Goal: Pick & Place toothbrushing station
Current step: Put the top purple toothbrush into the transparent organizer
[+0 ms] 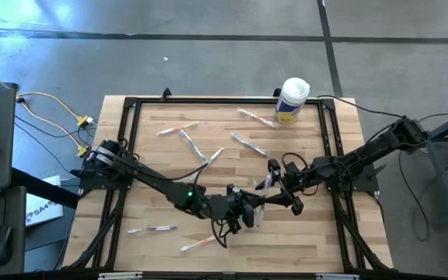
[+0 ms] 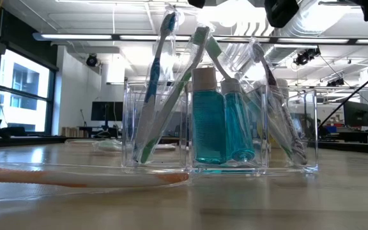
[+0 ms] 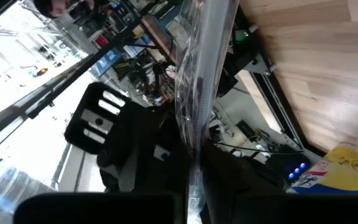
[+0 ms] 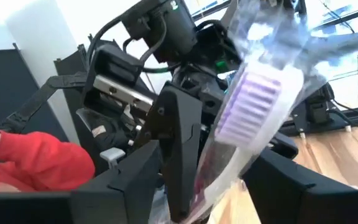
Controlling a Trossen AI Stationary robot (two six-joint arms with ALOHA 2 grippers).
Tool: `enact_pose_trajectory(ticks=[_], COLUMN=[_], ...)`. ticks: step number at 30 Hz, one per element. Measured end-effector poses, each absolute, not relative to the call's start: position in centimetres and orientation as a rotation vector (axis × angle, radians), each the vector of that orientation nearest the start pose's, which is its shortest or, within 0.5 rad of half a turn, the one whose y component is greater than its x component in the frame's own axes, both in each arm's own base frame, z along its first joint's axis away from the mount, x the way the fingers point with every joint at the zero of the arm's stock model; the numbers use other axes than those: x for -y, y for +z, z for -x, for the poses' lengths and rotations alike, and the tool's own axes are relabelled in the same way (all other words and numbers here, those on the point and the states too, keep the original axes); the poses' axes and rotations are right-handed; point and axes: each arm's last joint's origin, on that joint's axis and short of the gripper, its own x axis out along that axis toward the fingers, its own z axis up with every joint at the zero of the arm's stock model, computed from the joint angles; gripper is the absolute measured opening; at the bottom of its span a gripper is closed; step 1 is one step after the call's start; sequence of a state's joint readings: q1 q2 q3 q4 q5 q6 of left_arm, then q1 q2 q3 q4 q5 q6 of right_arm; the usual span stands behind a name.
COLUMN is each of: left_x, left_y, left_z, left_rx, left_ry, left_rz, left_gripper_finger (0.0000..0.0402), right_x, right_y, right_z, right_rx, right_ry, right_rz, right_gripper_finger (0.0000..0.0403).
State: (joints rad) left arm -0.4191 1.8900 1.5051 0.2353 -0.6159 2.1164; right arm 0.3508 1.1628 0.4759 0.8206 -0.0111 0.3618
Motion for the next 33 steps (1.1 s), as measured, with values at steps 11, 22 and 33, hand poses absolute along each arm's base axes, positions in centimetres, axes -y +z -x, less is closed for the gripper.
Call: enact_pose_trajectory(ticks=[11, 22, 33], left_x=[16.50, 16.56, 17.20], left_y=[30.41, 30.30, 30.33], left_z=[-41.12, -41.08, -40.83], left_rx=[-0.286, -0.285, -0.255], left_ry=[-0.025, -0.036, -0.016], left_rz=[-2.176, -2.163, -1.969], left_gripper_finger=[0.0024, 0.0025, 0.0053], right_x=[-8.37, -8.40, -8.46], right_y=[24.85, 24.82, 24.78], right_z=[-22.46, -22.45, -22.43], right_rx=[0.078, 0.078, 0.071], right_ry=[0.413, 0.426, 0.441], right_rz=[-0.292, -0.261, -0.262], right_gripper_finger=[0.0104, 0.0015, 0.0012])
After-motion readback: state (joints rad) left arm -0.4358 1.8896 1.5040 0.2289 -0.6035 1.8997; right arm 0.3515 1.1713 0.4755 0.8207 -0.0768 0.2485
